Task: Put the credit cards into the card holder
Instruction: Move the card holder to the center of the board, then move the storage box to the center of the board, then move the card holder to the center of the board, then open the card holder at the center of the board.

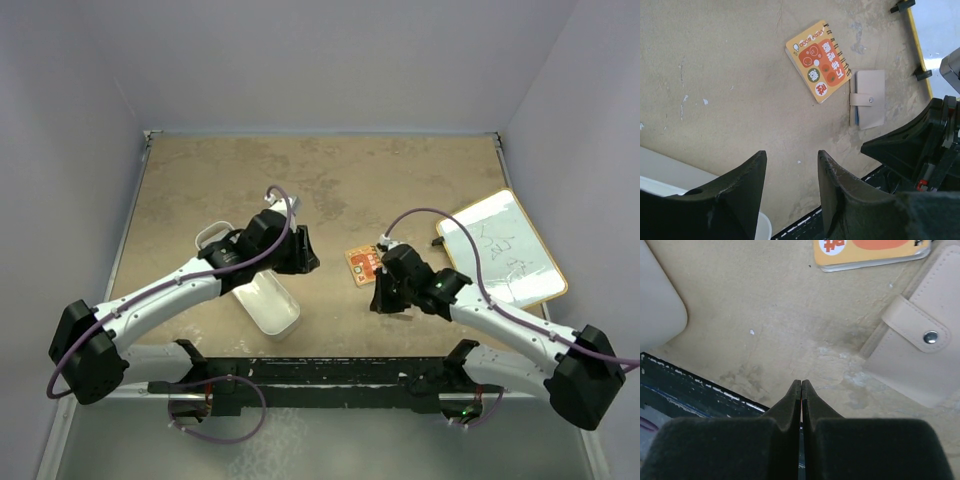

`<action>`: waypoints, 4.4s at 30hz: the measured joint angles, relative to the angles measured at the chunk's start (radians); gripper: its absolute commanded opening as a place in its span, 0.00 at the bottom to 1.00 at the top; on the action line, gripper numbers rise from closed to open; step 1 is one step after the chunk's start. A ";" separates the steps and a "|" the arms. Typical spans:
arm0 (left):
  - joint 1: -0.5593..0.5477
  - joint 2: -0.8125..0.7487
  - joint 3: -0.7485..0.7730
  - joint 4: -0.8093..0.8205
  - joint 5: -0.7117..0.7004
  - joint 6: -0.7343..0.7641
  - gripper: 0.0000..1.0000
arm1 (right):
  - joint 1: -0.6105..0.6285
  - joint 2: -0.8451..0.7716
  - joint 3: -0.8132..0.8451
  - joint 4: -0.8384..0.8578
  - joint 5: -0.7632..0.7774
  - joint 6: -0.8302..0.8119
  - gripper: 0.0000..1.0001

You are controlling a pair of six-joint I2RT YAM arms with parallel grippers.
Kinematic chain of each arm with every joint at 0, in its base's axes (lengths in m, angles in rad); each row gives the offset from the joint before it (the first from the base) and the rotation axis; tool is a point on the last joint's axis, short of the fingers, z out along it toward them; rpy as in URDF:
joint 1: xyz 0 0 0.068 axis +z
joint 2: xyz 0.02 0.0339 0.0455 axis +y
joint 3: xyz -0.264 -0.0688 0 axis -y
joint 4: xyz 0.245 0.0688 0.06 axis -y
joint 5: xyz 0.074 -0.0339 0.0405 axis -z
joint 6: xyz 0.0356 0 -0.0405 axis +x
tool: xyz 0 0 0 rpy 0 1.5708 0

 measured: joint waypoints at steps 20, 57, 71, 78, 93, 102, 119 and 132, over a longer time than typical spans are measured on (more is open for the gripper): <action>-0.320 0.131 0.001 -0.036 0.027 0.026 0.40 | -0.162 0.097 0.037 -0.061 0.267 0.011 0.52; -0.170 0.129 -0.083 -0.171 -0.234 -0.023 0.49 | -0.426 0.174 -0.038 0.103 0.179 -0.092 0.59; -0.173 0.062 -0.083 0.055 -0.118 -0.062 0.43 | -0.418 0.150 -0.099 0.138 -0.002 -0.074 0.47; -0.215 0.175 -0.083 0.196 -0.007 -0.104 0.40 | -0.306 0.138 -0.153 0.254 -0.126 0.051 0.45; -0.238 0.299 -0.118 0.325 0.066 -0.143 0.28 | -0.229 0.173 -0.193 0.399 -0.218 0.176 0.47; -0.238 0.371 -0.127 0.404 0.121 -0.166 0.13 | -0.229 0.164 -0.213 0.409 -0.266 0.138 0.43; -0.240 0.383 -0.111 0.344 0.085 -0.176 0.30 | -0.227 -0.025 -0.271 0.403 -0.312 0.181 0.00; -0.241 0.283 -0.111 0.369 0.082 -0.201 0.38 | -0.225 -0.078 -0.271 0.398 -0.335 0.262 0.00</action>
